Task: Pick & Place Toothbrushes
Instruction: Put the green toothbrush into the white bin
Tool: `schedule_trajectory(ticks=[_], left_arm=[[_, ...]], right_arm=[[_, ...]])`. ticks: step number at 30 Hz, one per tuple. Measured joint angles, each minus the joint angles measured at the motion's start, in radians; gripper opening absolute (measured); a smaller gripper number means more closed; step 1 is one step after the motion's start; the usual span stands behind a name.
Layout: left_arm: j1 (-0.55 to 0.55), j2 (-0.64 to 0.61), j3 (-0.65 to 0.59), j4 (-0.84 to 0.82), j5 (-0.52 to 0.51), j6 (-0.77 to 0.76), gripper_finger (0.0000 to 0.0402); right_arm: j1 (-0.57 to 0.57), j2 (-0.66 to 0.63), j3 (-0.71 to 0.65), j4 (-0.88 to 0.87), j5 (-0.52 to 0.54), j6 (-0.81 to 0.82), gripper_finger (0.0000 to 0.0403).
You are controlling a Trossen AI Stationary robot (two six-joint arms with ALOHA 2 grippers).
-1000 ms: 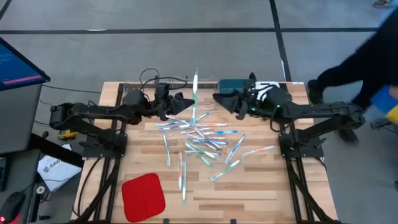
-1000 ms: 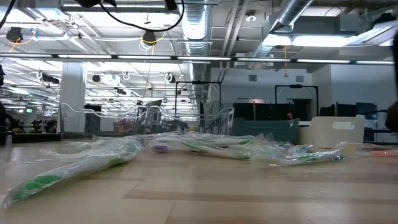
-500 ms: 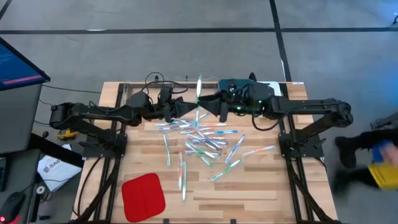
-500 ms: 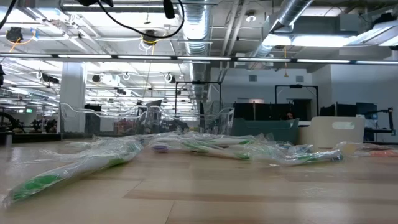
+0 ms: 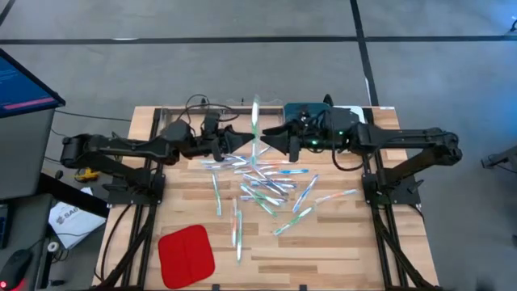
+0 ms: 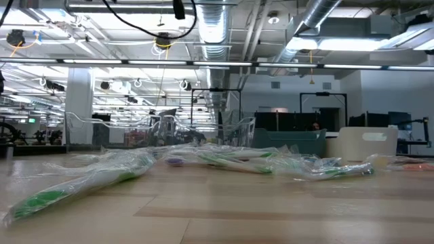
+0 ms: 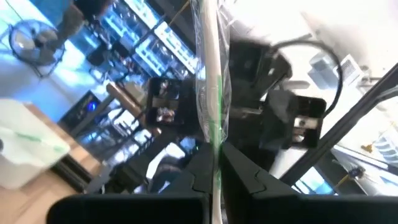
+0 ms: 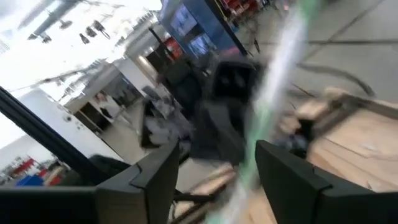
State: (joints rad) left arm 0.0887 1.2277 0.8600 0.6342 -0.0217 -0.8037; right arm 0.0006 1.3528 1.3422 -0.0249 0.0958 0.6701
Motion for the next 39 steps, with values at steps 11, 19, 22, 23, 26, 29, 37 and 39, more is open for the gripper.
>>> schedule_trajectory(ticks=[11, 19, 22, 23, 26, 29, 37, 39], left_arm=[[0.002, -0.035, 0.0, -0.025, -0.007, 0.021, 0.0003], [0.001, -0.02, 0.0, -0.043, 0.013, 0.006, 0.0003], [0.001, -0.02, 0.0, -0.062, 0.014, 0.006, 0.0003], [0.001, -0.02, 0.0, -0.067, 0.015, 0.005, 0.0003], [0.001, -0.02, 0.0, -0.065, 0.026, 0.004, 0.0003], [0.001, -0.02, 0.0, -0.079, 0.029, 0.002, 0.0003], [0.001, -0.02, 0.0, -0.111, 0.029, -0.014, 0.0003], [0.001, -0.02, 0.0, -0.127, 0.029, -0.014, 0.0003]], right_arm=[[-0.017, -0.014, 0.002, -0.02, 0.036, 0.008, 0.0205], [-0.017, 0.019, 0.001, -0.007, 0.036, 0.042, 0.021], [-0.018, 0.029, 0.001, 0.014, 0.036, 0.046, 0.0207], [-0.022, 0.03, 0.001, 0.015, 0.036, 0.049, 0.0206], [-0.027, 0.039, 0.003, 0.025, 0.036, 0.051, 0.02], [-0.038, 0.048, -0.001, 0.007, 0.036, 0.083, 0.0194], [-0.044, 0.085, 0.003, 0.035, 0.036, 0.091, 0.0181], [-0.043, 0.087, 0.001, 0.024, 0.036, 0.091, 0.0177]])
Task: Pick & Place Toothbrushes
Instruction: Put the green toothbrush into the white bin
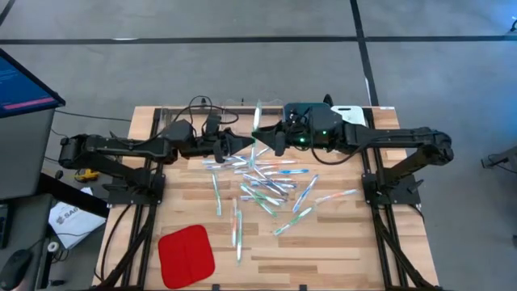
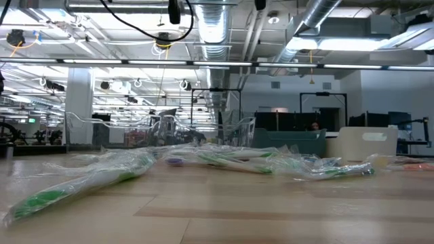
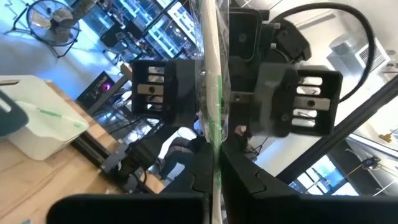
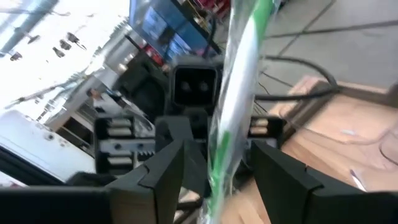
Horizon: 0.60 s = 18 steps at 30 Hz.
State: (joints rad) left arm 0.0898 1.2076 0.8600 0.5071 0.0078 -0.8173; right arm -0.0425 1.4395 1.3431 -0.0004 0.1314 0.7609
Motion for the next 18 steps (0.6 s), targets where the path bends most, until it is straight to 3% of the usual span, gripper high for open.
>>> schedule_trajectory(ticks=[8, 18], left_arm=[[0.0, 0.0, 0.0, -0.021, 0.0, -0.002, 0.0003], [0.0, 0.0, -0.001, -0.027, 0.002, -0.003, 0.0005]], right_arm=[[0.0, 0.007, 0.0, 0.038, 0.0, 0.0, 0.0143], [-0.011, 0.007, 0.001, -0.016, -0.003, 0.046, 0.0033]])
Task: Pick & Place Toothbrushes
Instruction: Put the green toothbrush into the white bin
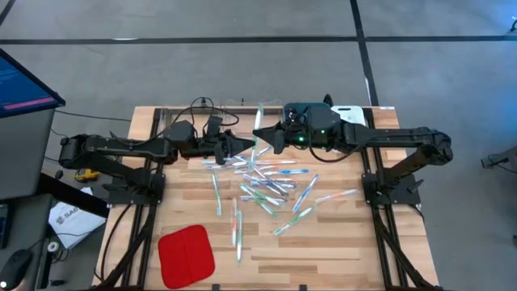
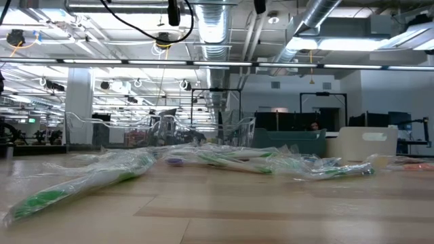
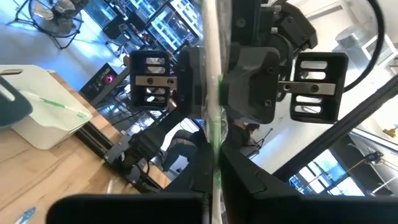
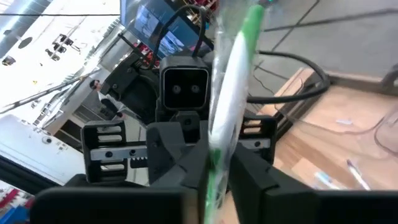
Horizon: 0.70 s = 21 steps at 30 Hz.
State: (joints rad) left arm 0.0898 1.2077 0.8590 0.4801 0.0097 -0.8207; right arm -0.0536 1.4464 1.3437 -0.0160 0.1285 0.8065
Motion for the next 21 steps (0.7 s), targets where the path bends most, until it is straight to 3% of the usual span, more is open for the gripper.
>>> schedule_trajectory(ticks=[3, 8, 16, 21], left_arm=[[0.0, 0.0, 0.0, 0.0, -0.001, 0.001, 0.0011], [0.0, 0.0, 0.0, 0.001, 0.031, 0.028, 0.004], [0.001, -0.026, 0.001, 0.018, 0.062, 0.028, 0.0131], [0.003, -0.053, 0.002, 0.013, 0.03, 0.035, 0.0183]], right_arm=[[0.0, 0.0, 0.0, -0.002, 0.0, -0.001, 0.0013], [-0.002, -0.002, 0.001, -0.006, -0.001, 0.018, 0.0023], [-0.02, -0.022, 0.0, -0.013, -0.004, 0.048, 0.0012], [-0.05, -0.034, -0.001, -0.063, -0.012, 0.076, 0.0012]])
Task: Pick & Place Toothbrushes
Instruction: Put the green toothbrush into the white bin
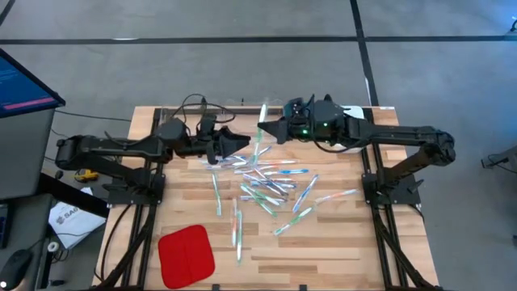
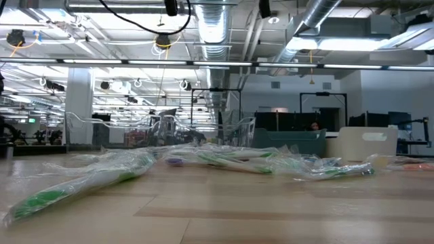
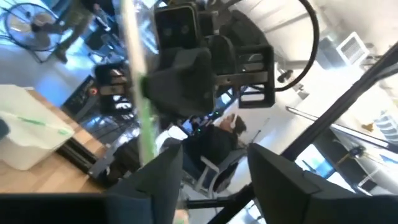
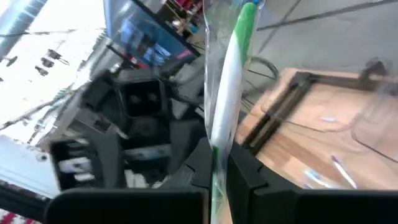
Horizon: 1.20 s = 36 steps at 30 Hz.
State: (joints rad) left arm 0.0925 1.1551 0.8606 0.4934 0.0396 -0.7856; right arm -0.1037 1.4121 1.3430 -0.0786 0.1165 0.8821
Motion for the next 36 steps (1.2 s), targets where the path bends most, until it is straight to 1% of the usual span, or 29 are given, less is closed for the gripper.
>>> schedule_trajectory(ticks=[2, 3, 6, 7, 11, 14, 18, 20, 23, 27, 33, 36], left_arm=[[0.0, -0.008, -0.001, -0.003, -0.007, 0.0, 0.0194], [0.0, -0.01, -0.001, 0.001, -0.008, 0.0, 0.0198], [0.0, -0.015, -0.001, -0.009, -0.006, 0.0, 0.0202], [-0.004, -0.017, -0.001, -0.005, -0.007, 0.0, 0.0202], [-0.012, -0.018, -0.006, -0.006, -0.007, 0.0, 0.0193], [-0.024, -0.018, -0.006, -0.001, -0.007, 0.001, 0.0184], [-0.041, -0.018, -0.006, -0.003, -0.008, 0.002, 0.0172], [-0.048, -0.018, -0.006, -0.003, -0.008, 0.007, 0.0166], [-0.059, -0.018, -0.006, -0.003, -0.008, 0.029, 0.0159], [-0.075, -0.018, -0.006, -0.003, -0.01, 0.03, 0.0151], [-0.121, -0.018, -0.006, -0.003, -0.01, 0.031, 0.0145], [-0.135, -0.018, -0.006, -0.003, -0.014, 0.05, 0.0144]], right_arm=[[-0.02, -0.013, 0.002, -0.049, -0.008, 0.038, 0.0011], [-0.035, -0.029, -0.001, -0.104, -0.012, 0.051, 0.0011], [-0.089, -0.065, 0.003, -0.202, -0.006, 0.073, 0.0011], [-0.115, -0.084, 0.002, -0.265, -0.003, 0.082, 0.0011], [-0.22, -0.148, 0.0, -0.459, 0.019, 0.099, 0.0011], [-0.321, -0.184, 0.0, -0.634, 0.045, 0.111, 0.0011], [-0.452, -0.182, 0.0, -0.855, 0.096, 0.114, 0.0011], [-0.508, -0.167, 0.0, -0.934, 0.12, 0.114, 0.0011], [-0.591, -0.148, 0.0, -0.996, 0.144, 0.102, 0.0011], [-0.706, -0.147, 0.0, -1.025, 0.142, 0.052, 0.0011], [-0.856, -0.148, -0.007, -1.12, 0.091, -0.115, 0.0011], [-0.883, -0.148, -0.027, -1.108, 0.056, -0.156, 0.0011]])
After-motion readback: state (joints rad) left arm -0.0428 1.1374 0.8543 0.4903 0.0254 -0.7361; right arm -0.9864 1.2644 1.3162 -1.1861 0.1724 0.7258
